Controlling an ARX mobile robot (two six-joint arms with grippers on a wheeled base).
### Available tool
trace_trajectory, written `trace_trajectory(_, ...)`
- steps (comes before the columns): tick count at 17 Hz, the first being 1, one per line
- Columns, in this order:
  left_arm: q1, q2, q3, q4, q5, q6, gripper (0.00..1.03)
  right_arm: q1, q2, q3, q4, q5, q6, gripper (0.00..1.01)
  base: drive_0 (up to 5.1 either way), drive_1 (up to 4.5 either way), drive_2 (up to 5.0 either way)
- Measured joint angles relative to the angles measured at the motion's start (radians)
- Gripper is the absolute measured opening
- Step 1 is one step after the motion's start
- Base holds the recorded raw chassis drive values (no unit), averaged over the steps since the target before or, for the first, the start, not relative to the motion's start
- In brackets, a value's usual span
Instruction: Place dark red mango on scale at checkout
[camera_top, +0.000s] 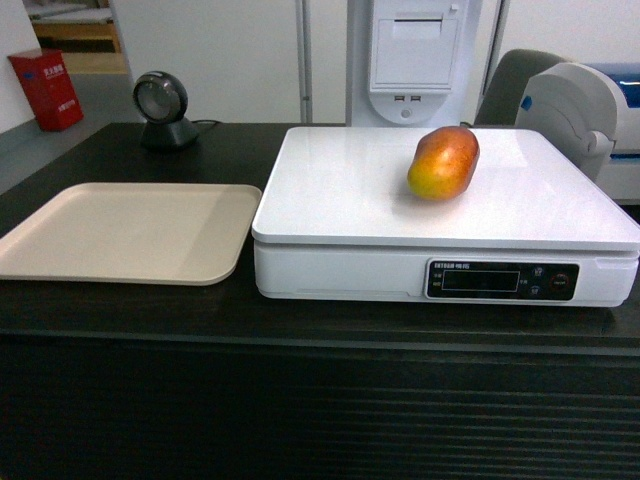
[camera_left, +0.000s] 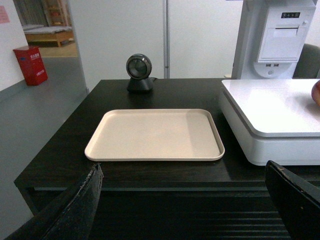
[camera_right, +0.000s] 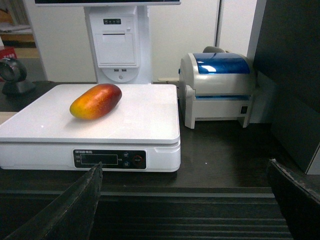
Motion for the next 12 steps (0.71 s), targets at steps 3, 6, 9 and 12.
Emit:
trace_trajectory(3,0.000,0.000,0.000,0.000,0.000,0.000,0.98,0.000,0.000,0.000,0.000,0.000,0.000,0.98,0.0,0.00,0.0)
trace_trajectory(6,0.000,0.000,0.000,0.000,0.000,0.000,0.98,0.000,0.000,0.000,0.000,0.000,0.000,0.98,0.0,0.00,0.0)
trace_trajectory(9,0.000,0.000,0.000,0.000,0.000,0.000,0.98,0.000,0.000,0.000,0.000,0.000,0.000,0.98,0.0,0.00,0.0)
trace_trajectory(12,0.000,0.000,0.000,0.003,0.000,0.000,0.98,0.000,0.000,0.000,0.002,0.000,0.000,0.98,0.0,0.00,0.0)
